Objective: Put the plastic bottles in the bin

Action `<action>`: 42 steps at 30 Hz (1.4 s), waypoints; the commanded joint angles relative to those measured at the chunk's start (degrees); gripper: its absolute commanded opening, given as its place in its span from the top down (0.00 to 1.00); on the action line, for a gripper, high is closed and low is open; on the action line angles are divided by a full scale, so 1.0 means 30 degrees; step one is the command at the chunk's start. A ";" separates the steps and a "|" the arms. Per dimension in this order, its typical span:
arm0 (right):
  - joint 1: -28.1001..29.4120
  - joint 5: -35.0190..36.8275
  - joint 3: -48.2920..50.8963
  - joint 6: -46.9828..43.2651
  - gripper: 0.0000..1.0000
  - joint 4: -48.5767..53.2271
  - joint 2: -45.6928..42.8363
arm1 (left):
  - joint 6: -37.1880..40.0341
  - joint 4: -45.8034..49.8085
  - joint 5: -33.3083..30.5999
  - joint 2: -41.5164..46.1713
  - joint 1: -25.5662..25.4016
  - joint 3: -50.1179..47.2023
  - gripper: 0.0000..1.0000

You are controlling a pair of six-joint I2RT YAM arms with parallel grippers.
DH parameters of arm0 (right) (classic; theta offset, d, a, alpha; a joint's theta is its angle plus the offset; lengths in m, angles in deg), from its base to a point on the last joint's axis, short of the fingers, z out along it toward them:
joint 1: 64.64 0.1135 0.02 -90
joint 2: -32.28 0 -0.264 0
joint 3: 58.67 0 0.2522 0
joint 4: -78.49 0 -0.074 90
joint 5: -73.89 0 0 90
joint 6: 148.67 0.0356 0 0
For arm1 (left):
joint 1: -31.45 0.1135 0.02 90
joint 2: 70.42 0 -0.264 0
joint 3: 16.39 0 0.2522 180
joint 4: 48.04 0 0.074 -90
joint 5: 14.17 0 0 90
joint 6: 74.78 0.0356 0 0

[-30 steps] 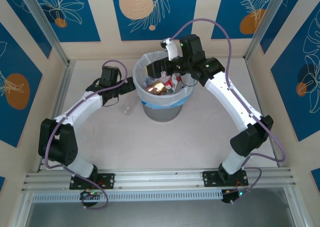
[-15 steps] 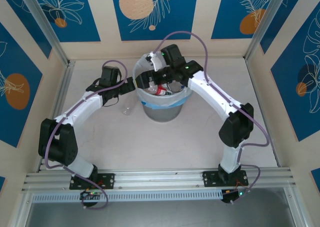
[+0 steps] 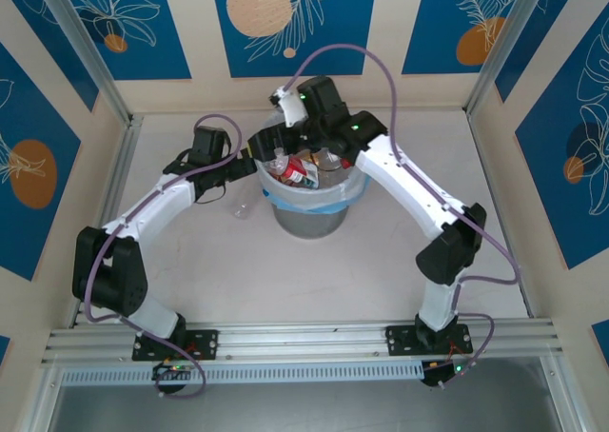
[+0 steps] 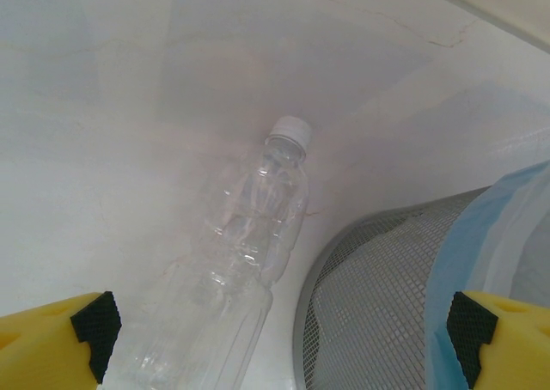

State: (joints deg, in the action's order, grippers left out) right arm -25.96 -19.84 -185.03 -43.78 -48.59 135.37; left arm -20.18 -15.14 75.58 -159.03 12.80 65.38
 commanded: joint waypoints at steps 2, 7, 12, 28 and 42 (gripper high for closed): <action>-0.0594 0.2502 0.2027 -0.0804 0.00 0.0057 -0.2930 | 0.0835 0.1045 -0.1051 0.0934 0.0041 0.0395 0.01; -0.1844 0.3322 0.6845 0.0916 0.01 -0.3001 -0.6879 | 0.6012 0.0558 0.0068 0.1590 0.0315 -0.0871 0.01; -0.3877 0.3108 1.0049 0.2567 0.00 -0.4454 -0.9974 | 0.8876 0.1637 0.1487 -0.0045 0.0309 -0.0783 0.01; -0.6347 0.4868 1.3681 0.5128 0.01 -0.4348 -1.3095 | 0.9748 0.2675 -0.0408 -0.5752 -0.0211 0.2223 0.01; -0.6500 0.5395 1.3859 0.5600 0.01 -0.4278 -1.3298 | 0.9604 0.2925 -0.0531 -0.7975 -0.0315 0.3573 0.06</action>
State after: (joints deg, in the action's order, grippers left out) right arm -45.18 -5.17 -144.29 -28.00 -60.44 96.81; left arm 8.30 -9.07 74.73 -181.42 12.38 74.50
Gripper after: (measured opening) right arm 0.995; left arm 0.942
